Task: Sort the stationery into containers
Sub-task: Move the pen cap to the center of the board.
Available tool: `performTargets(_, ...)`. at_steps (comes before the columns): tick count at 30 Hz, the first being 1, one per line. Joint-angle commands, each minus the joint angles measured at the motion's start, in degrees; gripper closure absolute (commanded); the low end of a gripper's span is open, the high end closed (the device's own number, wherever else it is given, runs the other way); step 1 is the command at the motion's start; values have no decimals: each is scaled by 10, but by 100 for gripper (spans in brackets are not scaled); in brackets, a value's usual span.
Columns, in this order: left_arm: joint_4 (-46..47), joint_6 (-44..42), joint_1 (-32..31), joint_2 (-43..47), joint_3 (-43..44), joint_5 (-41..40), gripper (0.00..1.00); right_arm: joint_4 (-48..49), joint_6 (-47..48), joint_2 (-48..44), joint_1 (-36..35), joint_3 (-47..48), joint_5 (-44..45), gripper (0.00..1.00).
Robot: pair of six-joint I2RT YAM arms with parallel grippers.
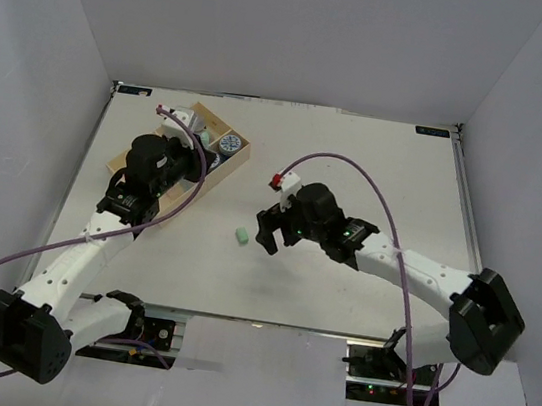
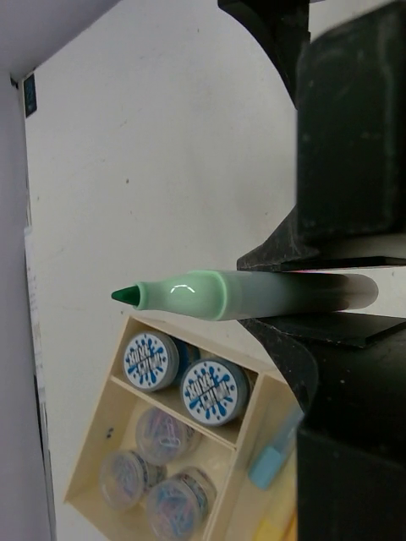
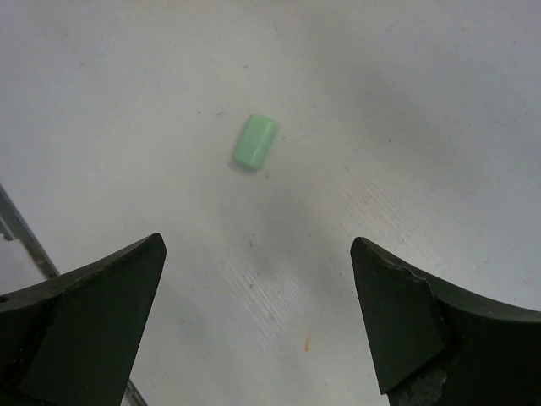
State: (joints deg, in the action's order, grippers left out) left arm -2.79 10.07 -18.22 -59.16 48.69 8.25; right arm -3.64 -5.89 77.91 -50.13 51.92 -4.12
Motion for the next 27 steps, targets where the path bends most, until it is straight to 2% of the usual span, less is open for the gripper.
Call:
performTargets(1, -34, -22, 6, 18, -9, -79, 100, 7, -20, 79, -44, 60, 135, 2)
performTargets(4, -42, -39, 8, 30, -15, -130, 100, 6, -25, 156, -71, 109, 155, 0)
performTargets(9, -42, -44, 14, 41, -25, -195, 100, -4, -28, 257, -84, 170, 172, 10)
performTargets(14, -42, -38, 27, 38, -25, -181, 100, -20, -21, 307, -87, 215, 171, 18)
performTargets(15, -42, -37, 29, 38, -25, -176, 100, -22, -18, 312, -88, 218, 168, 23)
performTargets(27, -33, -29, 49, 41, -30, -136, 100, -18, 17, 356, -98, 216, 117, 40)
